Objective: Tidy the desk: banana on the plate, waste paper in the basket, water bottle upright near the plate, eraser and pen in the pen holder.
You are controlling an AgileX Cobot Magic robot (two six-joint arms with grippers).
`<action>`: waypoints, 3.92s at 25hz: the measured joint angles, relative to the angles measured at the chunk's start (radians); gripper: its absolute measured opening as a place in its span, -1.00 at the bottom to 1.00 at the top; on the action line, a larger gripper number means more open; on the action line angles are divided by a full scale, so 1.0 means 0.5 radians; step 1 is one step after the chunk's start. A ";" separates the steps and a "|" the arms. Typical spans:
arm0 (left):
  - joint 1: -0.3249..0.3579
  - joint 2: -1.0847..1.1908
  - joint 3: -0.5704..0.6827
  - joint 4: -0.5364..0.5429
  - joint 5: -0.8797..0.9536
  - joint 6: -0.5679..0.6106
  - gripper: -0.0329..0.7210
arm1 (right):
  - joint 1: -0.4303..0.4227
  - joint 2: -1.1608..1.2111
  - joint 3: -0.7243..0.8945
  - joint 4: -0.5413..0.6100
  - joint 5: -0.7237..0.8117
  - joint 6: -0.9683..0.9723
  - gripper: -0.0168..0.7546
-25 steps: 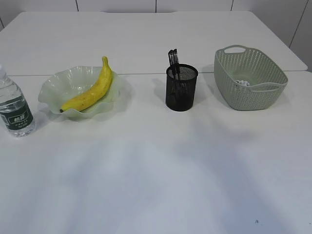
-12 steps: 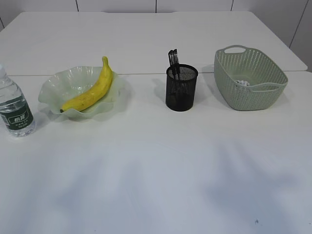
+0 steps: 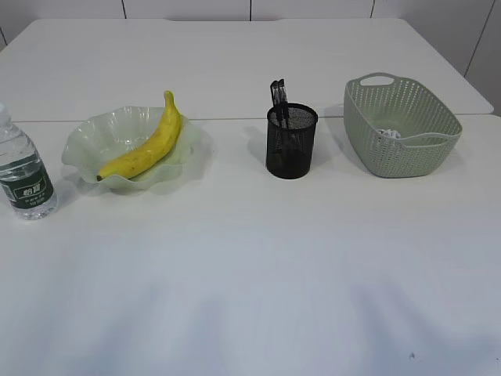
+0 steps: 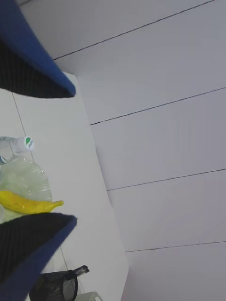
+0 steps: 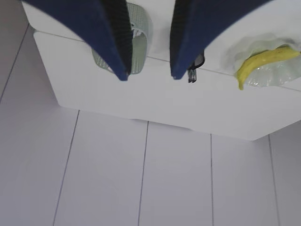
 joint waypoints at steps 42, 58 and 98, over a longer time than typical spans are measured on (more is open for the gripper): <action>0.000 -0.208 -0.124 -0.271 0.683 -0.007 0.51 | 0.000 -0.736 -0.007 0.267 0.718 -0.230 -0.35; 0.000 -0.208 -0.124 -0.175 0.904 -0.007 0.51 | 0.000 -0.736 -0.007 0.096 0.941 -0.225 0.03; 0.000 -0.216 0.316 -0.024 1.055 -0.153 0.50 | 0.000 -0.736 0.670 0.101 0.863 -0.245 -0.17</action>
